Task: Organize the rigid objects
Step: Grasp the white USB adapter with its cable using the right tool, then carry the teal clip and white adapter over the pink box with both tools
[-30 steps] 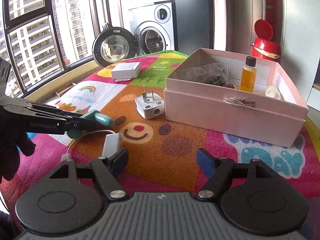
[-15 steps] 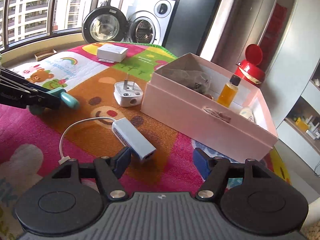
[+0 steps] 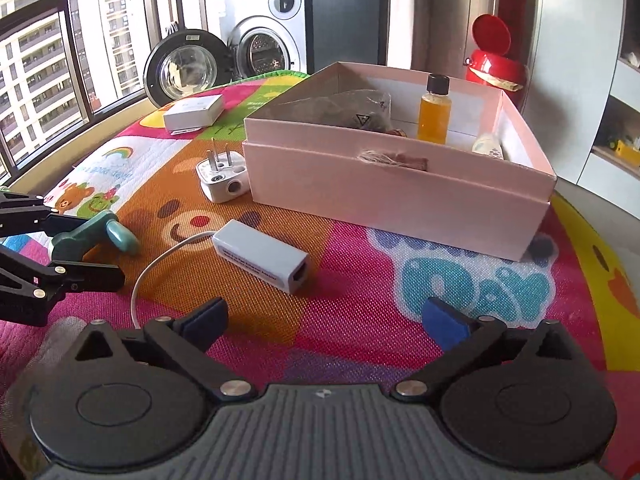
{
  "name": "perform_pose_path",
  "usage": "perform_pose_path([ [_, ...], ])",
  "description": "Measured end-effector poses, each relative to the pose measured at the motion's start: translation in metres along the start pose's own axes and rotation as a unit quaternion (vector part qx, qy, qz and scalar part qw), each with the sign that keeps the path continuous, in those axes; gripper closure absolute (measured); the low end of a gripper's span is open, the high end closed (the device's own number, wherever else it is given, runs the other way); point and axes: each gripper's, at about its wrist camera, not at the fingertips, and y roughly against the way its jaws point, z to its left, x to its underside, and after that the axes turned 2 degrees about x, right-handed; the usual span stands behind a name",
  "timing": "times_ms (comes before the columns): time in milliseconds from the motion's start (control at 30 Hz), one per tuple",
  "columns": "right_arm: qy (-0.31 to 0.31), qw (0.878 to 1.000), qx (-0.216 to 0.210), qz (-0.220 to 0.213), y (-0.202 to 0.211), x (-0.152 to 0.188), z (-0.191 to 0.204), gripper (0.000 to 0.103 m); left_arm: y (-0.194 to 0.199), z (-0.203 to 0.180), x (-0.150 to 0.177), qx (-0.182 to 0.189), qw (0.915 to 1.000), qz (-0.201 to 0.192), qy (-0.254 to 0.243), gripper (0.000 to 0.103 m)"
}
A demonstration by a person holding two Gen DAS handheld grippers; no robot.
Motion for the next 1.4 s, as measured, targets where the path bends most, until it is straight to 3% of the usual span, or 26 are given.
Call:
perform_pose_path([
  [200, 0.003, 1.000, 0.001, 0.002, 0.000, -0.001, 0.001, 0.000, -0.007, 0.000, -0.008, -0.022, 0.9988, -0.008, 0.042, 0.029],
  [333, 0.001, 1.000, 0.012, 0.005, 0.000, -0.001, 0.005, 0.000, -0.008, -0.004, -0.006, -0.031, 0.9991, -0.010, 0.028, 0.030],
  [467, -0.013, 1.000, 0.022, 0.005, 0.000, -0.003, 0.008, 0.000, -0.005, -0.004, 0.000, -0.041, 0.9987, -0.024, 0.016, 0.039],
  [567, -0.016, 1.000, 0.027, -0.003, -0.003, -0.009, 0.007, 0.007, -0.004, 0.000, 0.000, -0.037, 0.9987, -0.027, 0.024, 0.041],
  [633, 0.006, 0.998, 0.061, -0.013, -0.008, -0.015, 0.007, 0.010, -0.003, 0.001, 0.001, -0.034, 0.9986, -0.030, 0.027, 0.041],
  [700, 0.022, 0.989, 0.139, -0.035, -0.010, -0.019, 0.010, 0.012, -0.003, 0.001, 0.002, -0.034, 0.9984, -0.034, 0.029, 0.041],
  [733, 0.026, 0.986, 0.156, -0.043, -0.009, -0.020, 0.011, 0.014, -0.003, 0.000, 0.003, -0.036, 0.9982, -0.037, 0.029, 0.041],
  [900, -0.024, 0.998, 0.053, -0.040, 0.003, -0.021, 0.015, 0.014, -0.003, -0.003, 0.007, -0.042, 0.9976, -0.048, 0.026, 0.041],
  [1200, -0.065, 0.997, 0.049, -0.006, -0.040, -0.052, 0.039, 0.014, -0.001, -0.002, 0.011, -0.040, 0.9969, -0.062, 0.030, 0.041],
  [1267, -0.076, 0.996, 0.041, 0.000, -0.042, -0.053, 0.037, 0.020, -0.001, -0.001, 0.012, -0.039, 0.9967, -0.064, 0.031, 0.041],
  [1367, -0.058, 0.997, 0.041, -0.006, -0.033, -0.050, 0.037, 0.042, 0.001, 0.001, 0.014, -0.033, 0.9962, -0.071, 0.036, 0.042],
  [1400, -0.049, 0.998, 0.035, -0.004, -0.028, -0.048, 0.035, 0.042, 0.002, 0.001, 0.015, -0.032, 0.9961, -0.073, 0.037, 0.042],
])
